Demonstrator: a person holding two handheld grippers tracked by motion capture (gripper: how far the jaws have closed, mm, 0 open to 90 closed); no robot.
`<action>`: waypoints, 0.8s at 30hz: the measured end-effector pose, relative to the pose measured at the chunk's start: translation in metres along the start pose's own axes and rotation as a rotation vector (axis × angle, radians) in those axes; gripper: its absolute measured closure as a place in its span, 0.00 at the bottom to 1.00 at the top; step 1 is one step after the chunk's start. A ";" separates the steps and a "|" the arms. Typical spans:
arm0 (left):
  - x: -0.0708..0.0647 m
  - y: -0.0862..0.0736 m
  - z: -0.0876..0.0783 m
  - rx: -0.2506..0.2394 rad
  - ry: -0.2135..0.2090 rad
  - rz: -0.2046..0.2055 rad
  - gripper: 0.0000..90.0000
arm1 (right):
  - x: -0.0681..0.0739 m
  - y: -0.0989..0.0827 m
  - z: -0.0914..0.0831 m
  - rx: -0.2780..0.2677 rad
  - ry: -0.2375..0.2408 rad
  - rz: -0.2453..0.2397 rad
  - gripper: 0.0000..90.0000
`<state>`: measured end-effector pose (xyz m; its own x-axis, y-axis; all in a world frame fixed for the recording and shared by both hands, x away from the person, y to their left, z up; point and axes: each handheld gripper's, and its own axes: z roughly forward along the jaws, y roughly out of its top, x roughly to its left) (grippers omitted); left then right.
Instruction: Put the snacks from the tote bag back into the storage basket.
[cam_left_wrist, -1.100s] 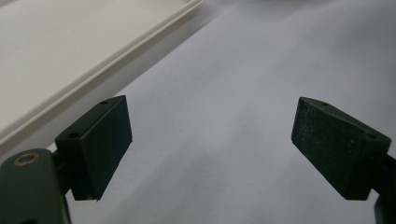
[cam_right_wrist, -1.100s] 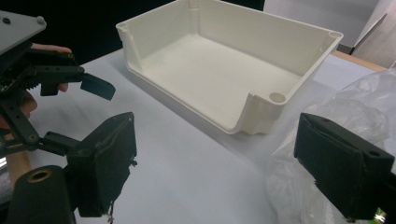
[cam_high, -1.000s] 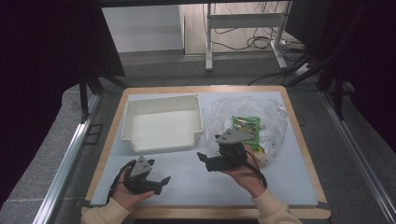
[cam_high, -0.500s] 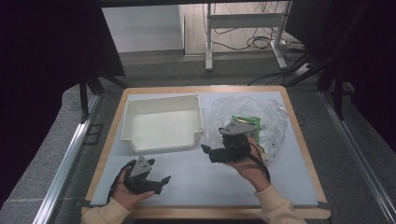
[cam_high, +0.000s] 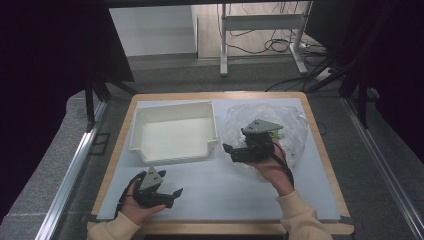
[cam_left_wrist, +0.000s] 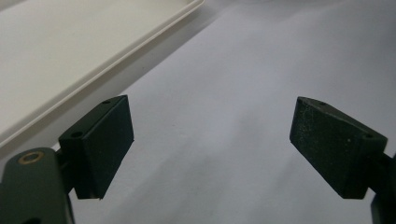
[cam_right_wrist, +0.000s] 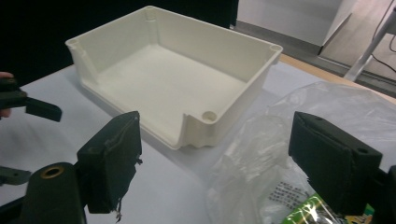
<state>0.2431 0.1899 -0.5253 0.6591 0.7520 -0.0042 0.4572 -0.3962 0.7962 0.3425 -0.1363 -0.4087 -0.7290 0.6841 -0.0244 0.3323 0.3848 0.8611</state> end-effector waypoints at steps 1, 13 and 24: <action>0.000 0.000 0.000 0.000 0.000 0.000 0.15 | -0.002 0.000 0.001 0.002 -0.003 0.000 0.20; 0.001 0.000 0.001 0.004 -0.005 0.000 0.15 | -0.026 0.000 0.008 0.005 -0.029 0.044 0.21; 0.000 0.000 0.001 0.003 -0.003 0.002 0.15 | -0.050 -0.007 0.010 0.021 -0.075 0.095 0.22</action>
<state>0.2435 0.1896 -0.5257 0.6620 0.7495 -0.0040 0.4571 -0.3995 0.7947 0.3830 -0.1669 -0.4184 -0.6470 0.7623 0.0182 0.4106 0.3281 0.8507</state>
